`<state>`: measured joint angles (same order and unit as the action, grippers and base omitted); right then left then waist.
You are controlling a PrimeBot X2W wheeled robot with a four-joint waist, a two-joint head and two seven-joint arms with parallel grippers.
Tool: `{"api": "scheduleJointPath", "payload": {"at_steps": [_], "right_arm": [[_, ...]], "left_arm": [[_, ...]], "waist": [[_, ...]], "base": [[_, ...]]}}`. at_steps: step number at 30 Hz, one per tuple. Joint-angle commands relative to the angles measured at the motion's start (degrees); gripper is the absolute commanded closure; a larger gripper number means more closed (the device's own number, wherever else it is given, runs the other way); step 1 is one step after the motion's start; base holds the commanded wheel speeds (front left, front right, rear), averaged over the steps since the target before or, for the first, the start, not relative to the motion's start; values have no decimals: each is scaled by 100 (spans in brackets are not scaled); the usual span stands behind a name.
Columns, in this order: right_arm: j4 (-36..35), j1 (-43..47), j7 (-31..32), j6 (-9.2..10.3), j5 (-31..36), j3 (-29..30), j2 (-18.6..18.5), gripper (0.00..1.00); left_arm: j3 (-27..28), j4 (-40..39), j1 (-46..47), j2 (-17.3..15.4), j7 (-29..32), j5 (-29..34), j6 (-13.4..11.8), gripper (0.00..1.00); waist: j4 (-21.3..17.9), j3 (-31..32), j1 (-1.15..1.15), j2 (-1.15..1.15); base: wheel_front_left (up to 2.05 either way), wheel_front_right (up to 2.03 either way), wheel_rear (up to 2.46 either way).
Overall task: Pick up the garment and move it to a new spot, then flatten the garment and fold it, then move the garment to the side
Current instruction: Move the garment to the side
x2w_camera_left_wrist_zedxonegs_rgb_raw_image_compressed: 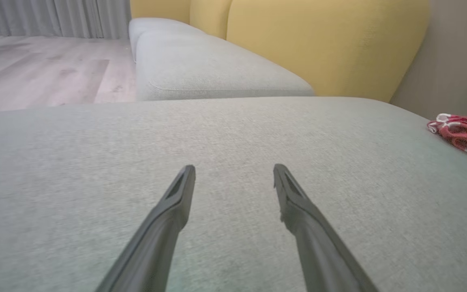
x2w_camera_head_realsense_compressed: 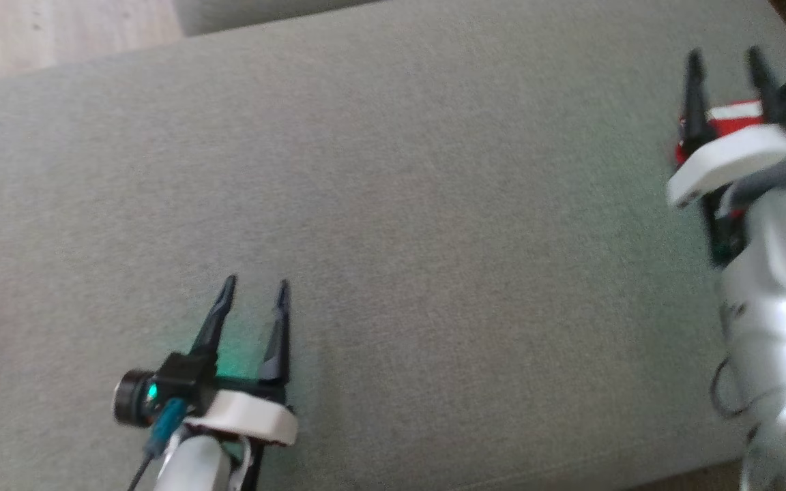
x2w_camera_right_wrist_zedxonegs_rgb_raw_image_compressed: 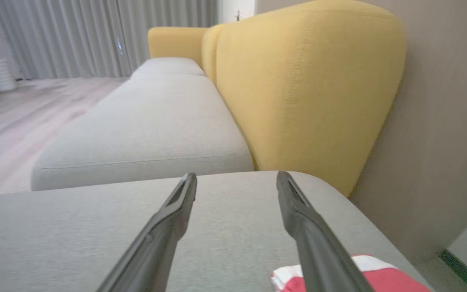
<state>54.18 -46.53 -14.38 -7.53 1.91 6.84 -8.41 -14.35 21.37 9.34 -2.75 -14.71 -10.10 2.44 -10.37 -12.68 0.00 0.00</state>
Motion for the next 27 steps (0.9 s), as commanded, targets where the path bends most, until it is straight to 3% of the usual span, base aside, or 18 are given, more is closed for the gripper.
{"api": "scheduleJointPath", "payload": {"at_steps": [1,11,27], "right_arm": [[-276,190,-59,4,-69,-155,88,0],[-1647,2130,-61,4,-861,-415,530,0],[-2102,3527,-62,4,-1069,-1002,552,0]], "left_arm": [[253,-180,-44,-12,-29,16,-35,0],[929,-232,-473,-12,-29,-14,-40,0],[1117,-101,-1007,-12,-29,-64,-167,0]], "waist": [[131,135,0,0],[741,628,0,0],[1002,1212,0,0]], "base": [[0,0,0],[0,0,0],[0,0,0]]}}
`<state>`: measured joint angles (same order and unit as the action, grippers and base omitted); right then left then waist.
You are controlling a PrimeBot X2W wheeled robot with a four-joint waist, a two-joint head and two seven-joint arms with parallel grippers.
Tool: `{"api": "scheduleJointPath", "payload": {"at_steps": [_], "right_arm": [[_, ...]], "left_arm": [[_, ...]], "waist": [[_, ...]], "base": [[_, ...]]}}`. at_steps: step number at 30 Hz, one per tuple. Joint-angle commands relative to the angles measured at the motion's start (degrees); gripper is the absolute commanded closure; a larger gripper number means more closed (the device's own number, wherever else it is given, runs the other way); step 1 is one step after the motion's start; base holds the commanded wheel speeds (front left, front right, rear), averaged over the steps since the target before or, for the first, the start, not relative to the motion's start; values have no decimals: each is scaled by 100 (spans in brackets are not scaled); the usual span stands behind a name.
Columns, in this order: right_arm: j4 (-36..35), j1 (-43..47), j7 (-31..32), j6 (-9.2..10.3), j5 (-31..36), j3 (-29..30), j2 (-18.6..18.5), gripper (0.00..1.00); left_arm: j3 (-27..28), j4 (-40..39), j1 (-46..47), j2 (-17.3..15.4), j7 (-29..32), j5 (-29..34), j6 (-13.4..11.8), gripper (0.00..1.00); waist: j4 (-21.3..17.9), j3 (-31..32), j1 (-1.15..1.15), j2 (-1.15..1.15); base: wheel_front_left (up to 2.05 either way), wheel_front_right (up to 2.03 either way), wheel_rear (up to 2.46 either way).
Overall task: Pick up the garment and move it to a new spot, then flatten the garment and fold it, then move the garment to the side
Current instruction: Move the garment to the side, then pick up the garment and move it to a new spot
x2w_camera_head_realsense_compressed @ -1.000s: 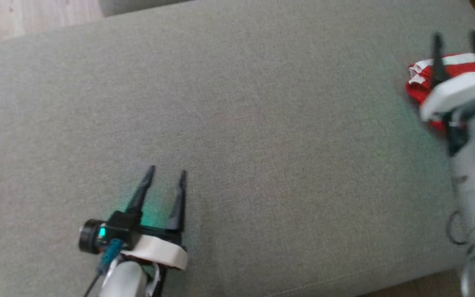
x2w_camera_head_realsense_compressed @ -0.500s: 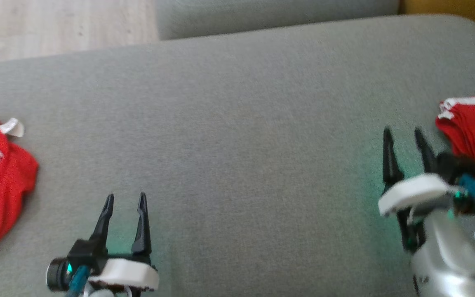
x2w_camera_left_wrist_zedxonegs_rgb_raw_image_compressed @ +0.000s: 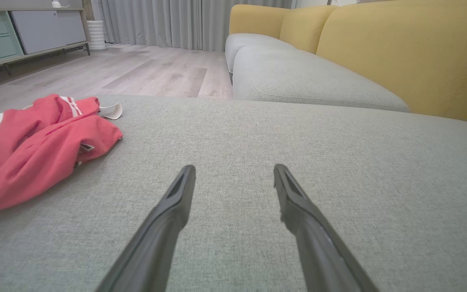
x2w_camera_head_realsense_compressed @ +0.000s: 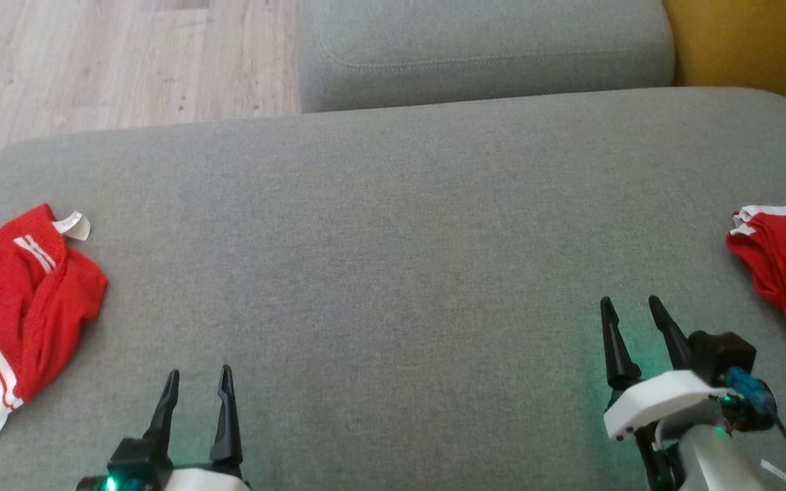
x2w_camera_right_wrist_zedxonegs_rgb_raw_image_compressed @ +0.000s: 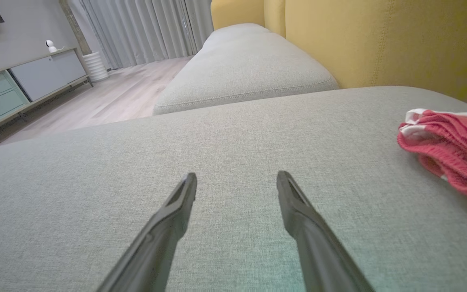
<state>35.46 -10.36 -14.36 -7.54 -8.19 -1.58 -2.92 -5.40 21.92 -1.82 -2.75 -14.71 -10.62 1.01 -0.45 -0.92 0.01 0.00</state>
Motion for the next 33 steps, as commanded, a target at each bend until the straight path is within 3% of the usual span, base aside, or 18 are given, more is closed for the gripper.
{"api": "scheduleJointPath", "payload": {"at_steps": [1,14,19,24,33], "right_arm": [[-266,-58,-63,5,-93,-183,3,0],[-438,147,-63,5,-405,-351,3,0],[-398,192,-63,5,-462,-429,4,0],[-419,250,-63,5,-553,-506,4,0],[-388,263,-63,5,-755,-836,4,0]], "left_arm": [[230,-163,90,-12,-29,-14,-36,0],[266,-244,-100,-12,-29,-29,-42,0],[201,-240,-74,-12,-29,-73,-54,0],[201,-224,-1,-12,-29,-83,-75,0],[592,-112,-172,-12,-29,47,-40,0]], "waist": [[14,57,-1,0],[50,245,-1,0],[242,205,-1,0],[823,177,-1,0],[2343,143,-1,0]], "base": [[0,0,0],[0,0,0],[0,0,0],[0,0,0],[0,0,0]]}}
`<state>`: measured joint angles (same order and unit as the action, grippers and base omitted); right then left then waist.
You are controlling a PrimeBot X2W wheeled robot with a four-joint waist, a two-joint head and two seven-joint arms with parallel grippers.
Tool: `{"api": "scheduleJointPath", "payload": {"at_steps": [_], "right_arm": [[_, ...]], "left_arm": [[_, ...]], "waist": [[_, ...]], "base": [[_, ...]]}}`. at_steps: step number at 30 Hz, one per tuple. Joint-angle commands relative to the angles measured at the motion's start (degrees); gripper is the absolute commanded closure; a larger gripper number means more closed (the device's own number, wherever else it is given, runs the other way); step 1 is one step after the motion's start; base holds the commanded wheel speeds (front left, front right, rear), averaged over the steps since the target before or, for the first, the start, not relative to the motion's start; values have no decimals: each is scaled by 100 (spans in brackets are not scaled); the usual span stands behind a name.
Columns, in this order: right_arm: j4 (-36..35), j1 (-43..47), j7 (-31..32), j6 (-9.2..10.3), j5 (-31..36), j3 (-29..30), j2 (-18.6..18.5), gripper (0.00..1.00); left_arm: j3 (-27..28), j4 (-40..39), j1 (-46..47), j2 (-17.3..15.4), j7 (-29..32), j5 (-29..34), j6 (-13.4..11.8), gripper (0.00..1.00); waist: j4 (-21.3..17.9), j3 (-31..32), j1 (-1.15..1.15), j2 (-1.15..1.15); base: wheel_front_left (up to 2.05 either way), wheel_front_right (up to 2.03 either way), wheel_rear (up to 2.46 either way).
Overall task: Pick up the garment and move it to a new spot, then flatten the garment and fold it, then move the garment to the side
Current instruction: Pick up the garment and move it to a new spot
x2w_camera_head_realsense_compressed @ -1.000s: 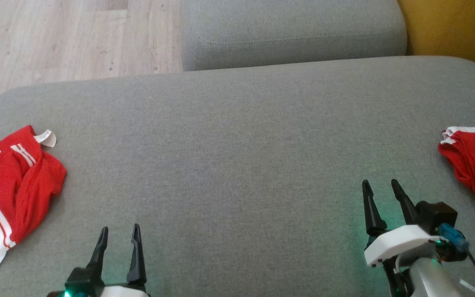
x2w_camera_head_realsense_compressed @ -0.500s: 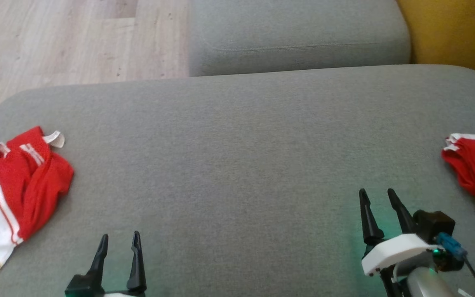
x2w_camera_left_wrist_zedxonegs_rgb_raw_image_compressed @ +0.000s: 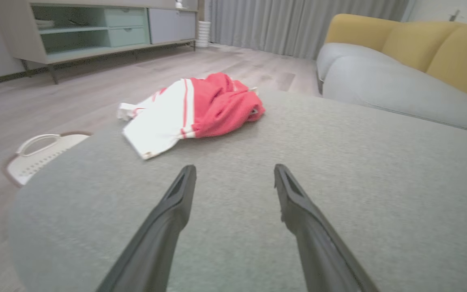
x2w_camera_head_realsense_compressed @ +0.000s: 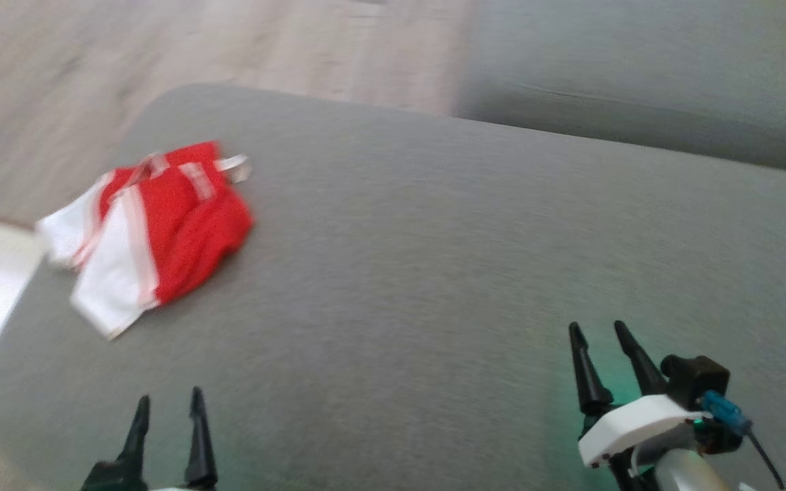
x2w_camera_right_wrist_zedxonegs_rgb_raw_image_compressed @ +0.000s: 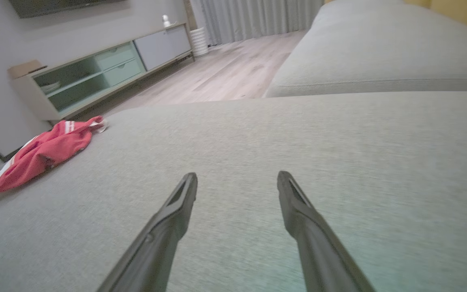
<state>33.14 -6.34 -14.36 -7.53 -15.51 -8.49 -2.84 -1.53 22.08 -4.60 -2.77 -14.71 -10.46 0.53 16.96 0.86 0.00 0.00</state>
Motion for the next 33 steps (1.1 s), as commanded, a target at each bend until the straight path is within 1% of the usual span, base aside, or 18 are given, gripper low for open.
{"api": "scheduleJointPath", "payload": {"at_steps": [1,4,6,10,13,18,24,29,33], "right_arm": [[-143,-151,-63,4,-39,-196,-4,0],[-107,-199,-63,4,-133,-374,-4,0],[-77,-231,-63,4,-202,-507,-4,0],[19,-363,-63,4,-287,-781,-4,0],[67,-419,-63,4,-305,-857,-4,0],[93,-410,-63,4,-266,-861,-4,0],[17,-553,-63,4,-37,-806,-4,0],[-166,-736,-63,4,234,-749,-4,0],[-373,-897,-63,4,487,-714,-4,0]], "left_arm": [[267,-117,69,-10,-29,35,12,0],[470,-100,-39,-10,-29,24,17,0],[612,-69,-90,-10,-29,5,43,0],[807,-153,-200,-10,-29,-107,11,0],[889,-161,-196,-10,-29,-141,47,0],[984,-130,-51,-10,-29,-154,116,0],[1421,-231,473,-68,-29,-101,258,0],[1672,-250,1135,-308,-29,-48,417,0],[1613,-44,1796,-552,-29,7,547,0]], "waist": [[743,-45,0,0],[1085,-72,0,0],[1235,-91,0,0],[1288,-173,0,0],[1285,-204,0,0],[1218,-252,0,0],[930,-611,0,0],[738,-1037,0,0],[629,-1392,0,0]], "base": [[0,0,0],[0,0,0],[0,0,0],[0,0,0],[0,0,0],[0,0,0],[0,0,0],[0,0,0],[0,0,0]]}}
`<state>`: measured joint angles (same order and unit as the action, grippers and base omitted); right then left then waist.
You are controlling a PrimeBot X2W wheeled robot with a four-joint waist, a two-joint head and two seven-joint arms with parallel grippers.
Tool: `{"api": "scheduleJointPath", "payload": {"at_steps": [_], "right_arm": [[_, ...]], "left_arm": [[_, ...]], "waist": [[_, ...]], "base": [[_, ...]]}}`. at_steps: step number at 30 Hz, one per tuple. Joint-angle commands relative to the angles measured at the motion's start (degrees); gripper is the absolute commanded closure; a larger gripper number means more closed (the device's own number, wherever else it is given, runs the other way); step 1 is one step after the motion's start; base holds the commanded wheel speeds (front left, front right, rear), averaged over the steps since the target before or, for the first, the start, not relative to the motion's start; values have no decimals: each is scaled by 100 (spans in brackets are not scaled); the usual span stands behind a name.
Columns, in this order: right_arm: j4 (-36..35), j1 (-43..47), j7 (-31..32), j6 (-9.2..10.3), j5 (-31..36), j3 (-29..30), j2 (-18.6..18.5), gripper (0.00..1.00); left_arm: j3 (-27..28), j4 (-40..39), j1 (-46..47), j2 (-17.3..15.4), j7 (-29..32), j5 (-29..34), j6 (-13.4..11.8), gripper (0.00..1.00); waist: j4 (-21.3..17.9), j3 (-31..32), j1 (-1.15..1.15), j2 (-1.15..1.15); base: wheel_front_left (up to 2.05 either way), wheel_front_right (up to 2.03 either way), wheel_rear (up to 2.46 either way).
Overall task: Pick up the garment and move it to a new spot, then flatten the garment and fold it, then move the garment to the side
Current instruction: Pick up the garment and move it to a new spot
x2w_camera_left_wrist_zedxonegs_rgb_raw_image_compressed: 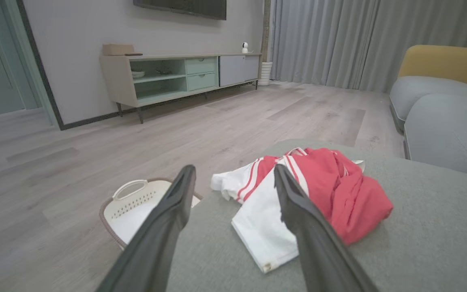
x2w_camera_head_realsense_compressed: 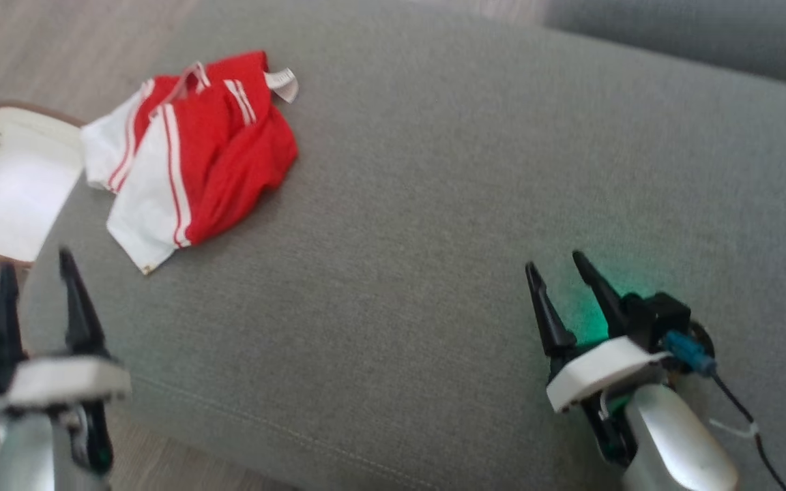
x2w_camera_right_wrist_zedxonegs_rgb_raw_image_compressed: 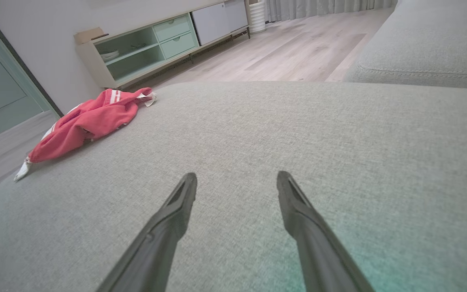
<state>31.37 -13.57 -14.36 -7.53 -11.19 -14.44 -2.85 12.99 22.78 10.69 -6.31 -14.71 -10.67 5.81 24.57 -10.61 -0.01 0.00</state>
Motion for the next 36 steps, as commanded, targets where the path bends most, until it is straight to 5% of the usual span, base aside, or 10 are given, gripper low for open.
{"api": "scheduleJointPath", "payload": {"at_steps": [1,10,19,27,28,29,30,36], "right_arm": [[-247,-214,-63,4,104,-120,-8,0],[-695,-550,-63,4,190,-299,-166,0],[-1192,-733,-11,4,132,-468,-455,0],[-1495,-861,68,4,89,-479,-549,0],[-1499,-862,65,4,76,-457,-550,0],[-1499,-861,62,4,64,-440,-548,0],[-1493,-859,57,4,54,-430,-544,0],[-1352,-879,0,4,-49,-411,-415,0]], "left_arm": [[119,-36,443,-259,-29,45,43,0],[-498,1277,2017,-873,108,-188,161,0],[-1242,2448,3033,-1436,640,-1091,167,0],[-1590,3391,3390,-1611,1355,-1653,167,0],[-1623,3463,3409,-1623,1399,-1702,167,9],[-1674,3513,3426,-1641,1420,-1732,167,62],[-1707,3552,3441,-1661,1417,-1774,167,100],[-2086,3297,3593,-1898,1044,-1963,168,100]], "waist": [[-159,-329,1,0],[-561,-1002,1,0],[-1002,-1536,1,0],[-1316,-1793,1,0],[-1344,-1801,1,0],[-1370,-1806,1,0],[-1396,-1807,1,0],[-1613,-1682,1,0]], "base": [[0,0,0],[0,0,0],[0,0,0],[0,0,0],[0,0,0],[0,0,0],[0,0,0],[0,0,0]]}}
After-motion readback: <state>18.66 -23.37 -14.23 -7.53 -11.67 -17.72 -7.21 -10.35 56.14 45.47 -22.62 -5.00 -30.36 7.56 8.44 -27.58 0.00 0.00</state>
